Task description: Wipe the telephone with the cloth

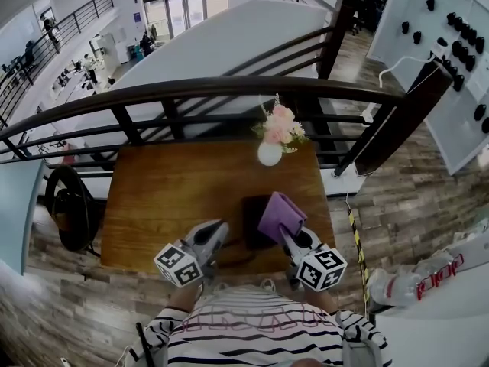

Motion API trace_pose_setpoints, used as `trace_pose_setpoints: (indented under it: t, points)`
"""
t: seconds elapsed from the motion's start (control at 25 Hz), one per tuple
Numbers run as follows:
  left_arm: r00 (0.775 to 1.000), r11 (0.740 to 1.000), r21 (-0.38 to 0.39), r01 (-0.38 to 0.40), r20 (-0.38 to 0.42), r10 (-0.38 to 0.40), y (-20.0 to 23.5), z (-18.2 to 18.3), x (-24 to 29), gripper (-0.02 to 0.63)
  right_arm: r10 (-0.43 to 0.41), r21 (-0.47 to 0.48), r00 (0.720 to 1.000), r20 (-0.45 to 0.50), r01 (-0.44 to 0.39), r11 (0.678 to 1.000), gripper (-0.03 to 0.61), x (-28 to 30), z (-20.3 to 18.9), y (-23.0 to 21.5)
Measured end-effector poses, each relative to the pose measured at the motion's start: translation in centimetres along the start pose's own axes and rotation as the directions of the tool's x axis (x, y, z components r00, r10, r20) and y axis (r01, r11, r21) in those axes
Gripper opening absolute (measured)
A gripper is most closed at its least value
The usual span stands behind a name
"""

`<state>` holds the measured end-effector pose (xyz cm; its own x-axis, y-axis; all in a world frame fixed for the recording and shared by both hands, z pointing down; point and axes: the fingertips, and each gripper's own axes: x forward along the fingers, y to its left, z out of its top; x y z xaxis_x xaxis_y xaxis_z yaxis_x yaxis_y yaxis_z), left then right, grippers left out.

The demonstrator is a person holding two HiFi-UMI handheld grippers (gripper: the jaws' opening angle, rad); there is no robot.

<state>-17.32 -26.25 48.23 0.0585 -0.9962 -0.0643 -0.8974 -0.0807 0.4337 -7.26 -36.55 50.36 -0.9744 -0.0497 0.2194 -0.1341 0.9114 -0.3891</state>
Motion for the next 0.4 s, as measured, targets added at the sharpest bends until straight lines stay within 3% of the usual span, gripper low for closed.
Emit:
trace_pose_setpoints:
  t: [0.4]
  points:
    - [1.0, 1.0, 0.001, -0.022, 0.0, 0.022, 0.0, -0.7, 1.1, -0.002, 0.017, 0.003, 1.0, -0.007, -0.017, 1.0, 0.043, 0.1, -0.1, -1.1]
